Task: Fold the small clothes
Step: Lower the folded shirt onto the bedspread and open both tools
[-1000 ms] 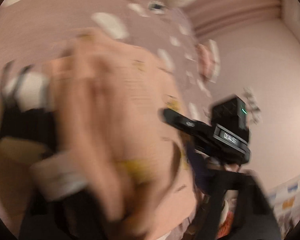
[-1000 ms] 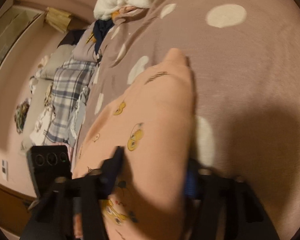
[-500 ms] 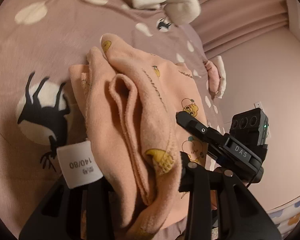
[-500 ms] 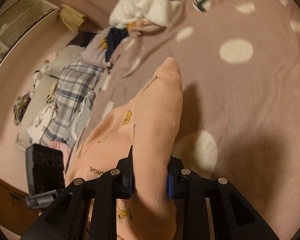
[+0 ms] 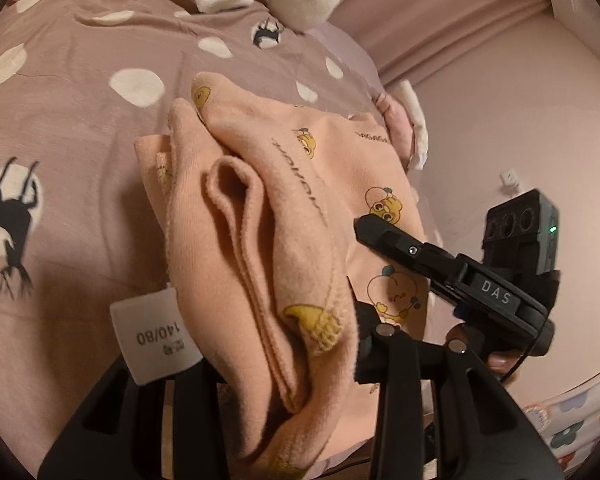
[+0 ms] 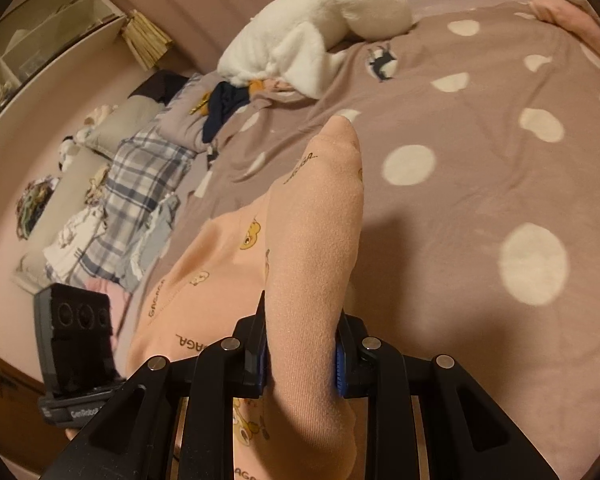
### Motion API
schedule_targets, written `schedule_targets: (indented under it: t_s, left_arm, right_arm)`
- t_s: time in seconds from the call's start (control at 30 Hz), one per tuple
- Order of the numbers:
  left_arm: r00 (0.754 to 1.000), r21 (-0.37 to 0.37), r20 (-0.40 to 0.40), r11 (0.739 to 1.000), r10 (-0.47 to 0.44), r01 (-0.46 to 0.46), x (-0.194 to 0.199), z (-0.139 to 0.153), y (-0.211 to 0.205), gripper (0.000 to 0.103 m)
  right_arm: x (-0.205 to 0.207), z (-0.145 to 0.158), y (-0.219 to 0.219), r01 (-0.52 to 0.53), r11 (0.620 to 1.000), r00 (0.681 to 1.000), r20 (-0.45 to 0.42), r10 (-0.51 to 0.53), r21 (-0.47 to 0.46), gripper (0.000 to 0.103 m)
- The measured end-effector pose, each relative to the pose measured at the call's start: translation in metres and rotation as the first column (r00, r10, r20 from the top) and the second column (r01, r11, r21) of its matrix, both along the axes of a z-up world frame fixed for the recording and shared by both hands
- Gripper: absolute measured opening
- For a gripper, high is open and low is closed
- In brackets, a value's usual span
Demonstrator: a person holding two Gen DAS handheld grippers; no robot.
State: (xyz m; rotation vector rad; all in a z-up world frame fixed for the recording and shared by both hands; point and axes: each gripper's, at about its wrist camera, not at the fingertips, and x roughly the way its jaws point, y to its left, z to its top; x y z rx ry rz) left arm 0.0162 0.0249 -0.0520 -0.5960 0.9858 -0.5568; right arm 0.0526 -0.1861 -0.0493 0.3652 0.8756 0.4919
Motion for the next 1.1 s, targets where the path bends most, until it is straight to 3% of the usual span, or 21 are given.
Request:
schedule_targets:
  t_s: [0.27, 0.4, 0.47, 0.53, 0.6, 0.63, 0.7, 0.83, 0.93, 1.03, 1.1]
  left_arm:
    - [0.998, 0.074, -0.063, 0.997, 0.013, -0.008, 0.012, -0.037, -0.033, 0.037]
    - [0.988, 0.08, -0.137, 0.995, 0.069, -0.059, 0.013, -0.059, -0.03, 0.052]
    - [0.989, 0.093, -0.127, 0.994, 0.073, -0.062, 0.012, -0.055, -0.026, 0.058]
    - [0.992, 0.204, -0.07, 0.975, 0.107, -0.091, 0.004, -0.041, -0.022, 0.076]
    - [0.987, 0.349, 0.001, 0.925, 0.163, -0.153, -0.005, -0.026, -0.02, 0.091]
    - [0.983, 0.387, 0.038, 0.904, 0.179, -0.18, -0.008, -0.019, -0.018, 0.092]
    - [0.979, 0.397, 0.068, 0.895, 0.193, -0.204, -0.013, -0.012, -0.014, 0.092]
    - [0.979, 0.384, 0.052, 0.901, 0.198, -0.202, -0.016, -0.009, -0.004, 0.097]
    - [0.985, 0.391, 0.027, 0.905, 0.17, -0.167, -0.022, -0.013, 0.0, 0.101]
    - [0.985, 0.458, 0.013, 0.875, 0.169, -0.156, -0.029, -0.018, -0.001, 0.102]
    - [0.988, 0.469, 0.023, 0.871, 0.155, -0.148, -0.037, -0.016, -0.002, 0.103]
  right_arm:
    - [0.004, -0.042, -0.016, 0.017, 1.0, 0.994, -0.106, -0.02, -0.025, 0.026]
    - [0.015, -0.068, -0.029, 0.068, 0.997, 0.971, -0.233, -0.056, 0.046, 0.029]
    - [0.014, -0.07, -0.035, 0.085, 0.994, 0.964, -0.258, -0.064, 0.072, 0.033]
    - [0.01, -0.061, -0.037, 0.108, 0.994, 0.966, -0.239, -0.098, 0.029, 0.038]
    - [0.004, -0.049, -0.04, 0.154, 0.988, 0.964, -0.214, -0.156, -0.028, 0.056]
    - [0.0, -0.041, -0.041, 0.176, 0.983, 0.964, -0.189, -0.184, -0.06, 0.061]
    - [-0.006, -0.029, -0.043, 0.196, 0.975, 0.966, -0.148, -0.21, -0.105, 0.071]
    - [-0.019, -0.015, -0.033, 0.2, 0.959, 0.971, -0.091, -0.222, -0.202, 0.077]
    - [-0.023, -0.022, -0.027, 0.192, 0.944, 0.969, -0.1, -0.226, -0.27, 0.079]
    - [-0.031, -0.034, -0.024, 0.189, 0.921, 0.961, -0.13, -0.245, -0.341, 0.079]
    - [-0.044, -0.044, -0.023, 0.186, 0.913, 0.951, -0.166, -0.26, -0.362, 0.079]
